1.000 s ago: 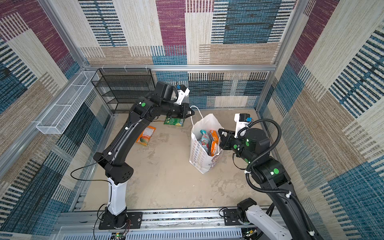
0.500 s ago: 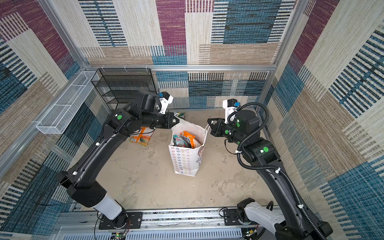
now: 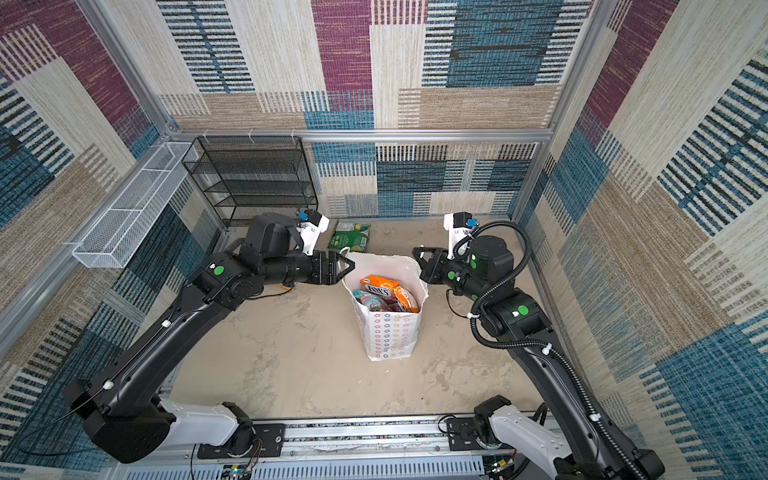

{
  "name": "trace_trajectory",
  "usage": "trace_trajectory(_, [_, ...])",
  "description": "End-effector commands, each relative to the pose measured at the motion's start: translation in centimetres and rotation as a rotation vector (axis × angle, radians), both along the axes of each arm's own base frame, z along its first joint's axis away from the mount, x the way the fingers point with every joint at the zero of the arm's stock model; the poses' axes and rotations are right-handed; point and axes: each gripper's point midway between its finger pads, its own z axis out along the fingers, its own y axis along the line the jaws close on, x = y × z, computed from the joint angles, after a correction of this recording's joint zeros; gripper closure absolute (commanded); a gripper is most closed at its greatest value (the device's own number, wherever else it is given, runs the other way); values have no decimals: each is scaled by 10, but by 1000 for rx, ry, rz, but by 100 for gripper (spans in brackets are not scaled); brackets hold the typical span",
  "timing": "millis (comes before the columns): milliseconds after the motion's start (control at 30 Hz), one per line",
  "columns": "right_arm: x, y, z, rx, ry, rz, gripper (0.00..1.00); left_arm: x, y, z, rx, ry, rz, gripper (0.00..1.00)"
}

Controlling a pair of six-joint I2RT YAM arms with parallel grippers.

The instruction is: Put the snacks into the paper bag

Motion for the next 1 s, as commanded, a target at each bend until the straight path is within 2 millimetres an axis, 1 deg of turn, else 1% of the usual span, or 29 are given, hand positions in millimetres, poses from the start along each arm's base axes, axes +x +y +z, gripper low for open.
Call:
trace_trajectory(0, [2,-1,19,31,-56,-12,100,-9,5,24,-63,-59,-5,1])
trace_trajectory(100, [2,1,21,35,-54,-5,100,-26,11,36,-83,-56,-39,1])
trace_trajectory(167, [2,-1,18,33,-52,-15,100,-36,20,40,-88,-66,-33,1])
trace_trajectory(267, [0,-4,19,36,-64,-25,100,-49,34,44,-102,-90,-21,1])
trace_trajectory(333, [-1,-6,23,32,-81,-30,100,-57,45,39,-92,-75,5,1])
trace_trajectory(400, [-2,-10,27,22,-105,-46,100,-61,61,22,-59,-35,74,1])
trace_trajectory(500, [-2,-17,27,8,-152,-81,100,-64,87,-17,-20,41,204,1])
trace_trajectory(567, [1,-20,24,-1,-179,-105,100,-63,95,-43,-42,110,259,1])
trace_trajectory(633, [3,-22,25,0,-209,-117,100,-59,99,-68,-77,189,305,1])
trace_trajectory(700, [5,-21,25,-1,-233,-117,100,-50,104,-86,-113,248,359,1])
trace_trajectory(767, [7,-20,25,1,-258,-115,100,-37,114,-101,-142,283,436,1])
trace_trajectory(800, [7,-20,25,-1,-268,-115,100,-29,122,-109,-159,306,490,1])
trace_trajectory(867, [10,-20,22,-15,-278,-116,100,-10,131,-121,-223,335,556,1])
trace_trajectory(967, [9,-21,20,-24,-301,-120,100,16,152,-151,-271,400,692,1])
